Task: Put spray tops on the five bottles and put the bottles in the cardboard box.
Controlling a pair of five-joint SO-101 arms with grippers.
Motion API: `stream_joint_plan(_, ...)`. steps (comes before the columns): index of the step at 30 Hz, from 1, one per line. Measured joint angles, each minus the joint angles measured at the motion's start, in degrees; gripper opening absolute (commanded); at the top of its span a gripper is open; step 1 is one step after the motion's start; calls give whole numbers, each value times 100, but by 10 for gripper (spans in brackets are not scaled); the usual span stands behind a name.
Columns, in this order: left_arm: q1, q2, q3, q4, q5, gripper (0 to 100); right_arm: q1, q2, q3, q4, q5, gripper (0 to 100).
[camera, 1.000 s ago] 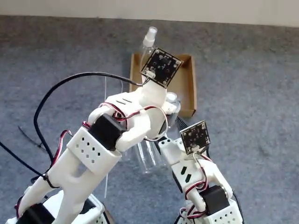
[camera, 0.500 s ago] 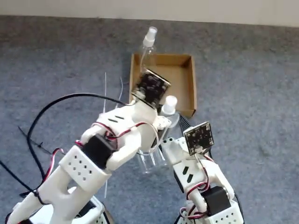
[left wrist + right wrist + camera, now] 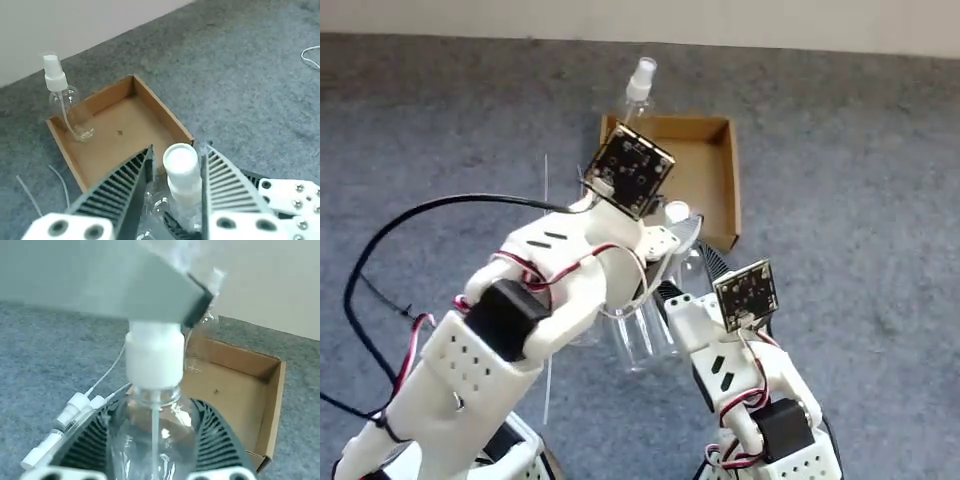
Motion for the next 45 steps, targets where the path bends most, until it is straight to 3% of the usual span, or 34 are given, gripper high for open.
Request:
stream_joint_plan(11, -519, 0, -826, 229, -9, 148, 0, 0, 0, 0, 0, 4)
stream_joint_plan(22, -527, -35, 325, -193, -369, 147, 18, 9, 9, 9, 0, 4)
stream_joint_plan(29, -607, -18, 220, -202, -396, 146, 35, 0, -9, 0, 0, 4)
stream_joint_plan(36, -1477, -527, -193, 202, -404, 145, 607, 44, -26, -9, 114, 4)
stream_joint_plan(40, -1837, -1187, 237, 536, -404, 146, 624, 738, -448, -185, 123, 4)
stream_joint_plan(45, -1978, -1811, 1697, 440, -527, 148, 633, 2593, -1776, -352, 123, 4)
